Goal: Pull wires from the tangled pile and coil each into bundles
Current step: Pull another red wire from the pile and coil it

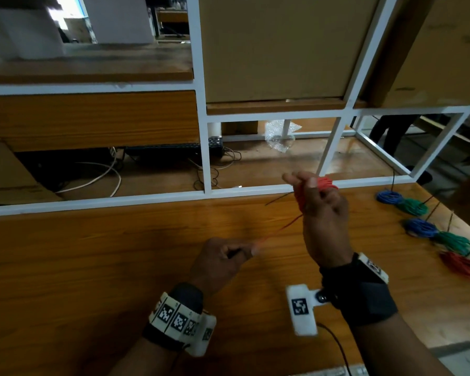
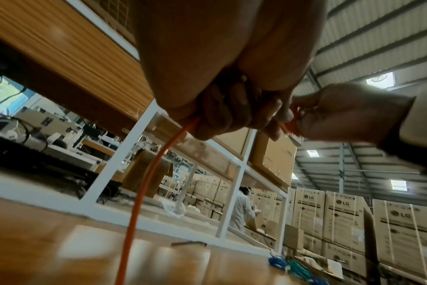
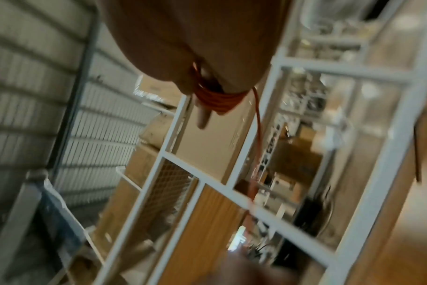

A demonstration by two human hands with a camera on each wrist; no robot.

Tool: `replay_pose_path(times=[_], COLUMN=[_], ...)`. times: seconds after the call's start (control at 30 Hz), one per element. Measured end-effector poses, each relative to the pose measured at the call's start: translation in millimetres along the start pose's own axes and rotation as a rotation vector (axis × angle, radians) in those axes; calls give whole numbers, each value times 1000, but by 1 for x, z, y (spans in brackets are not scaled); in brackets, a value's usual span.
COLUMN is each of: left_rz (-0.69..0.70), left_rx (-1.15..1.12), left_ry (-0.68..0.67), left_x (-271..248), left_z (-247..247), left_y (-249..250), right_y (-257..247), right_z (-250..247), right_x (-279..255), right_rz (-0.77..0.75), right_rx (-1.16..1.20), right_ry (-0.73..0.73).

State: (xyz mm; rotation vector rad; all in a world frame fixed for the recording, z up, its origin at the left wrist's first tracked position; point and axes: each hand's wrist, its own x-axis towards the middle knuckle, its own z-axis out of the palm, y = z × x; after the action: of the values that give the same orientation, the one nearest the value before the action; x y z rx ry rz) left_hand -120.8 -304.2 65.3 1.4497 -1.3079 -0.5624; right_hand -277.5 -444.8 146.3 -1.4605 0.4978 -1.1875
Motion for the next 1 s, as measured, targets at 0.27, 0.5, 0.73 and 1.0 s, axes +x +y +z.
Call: replay_pose_path(times=[0.27, 0.5, 0.73, 1.0], left_rz=[108, 60, 47, -26], left_rx=[300, 212, -224, -485], left_ry=[35, -125, -128, -32], left_x=[16, 37, 44, 29], left_z=[-36, -49, -30, 9], left_y=[7, 17, 8, -5], right_y=[57, 43, 20, 5], right_z=[-18, -13, -4, 0], right_x=[-17, -54, -64, -43], right_rz=[132, 524, 616, 543], right_rx=[-798, -299, 466, 1014], right_ry=[-600, -986, -996, -706])
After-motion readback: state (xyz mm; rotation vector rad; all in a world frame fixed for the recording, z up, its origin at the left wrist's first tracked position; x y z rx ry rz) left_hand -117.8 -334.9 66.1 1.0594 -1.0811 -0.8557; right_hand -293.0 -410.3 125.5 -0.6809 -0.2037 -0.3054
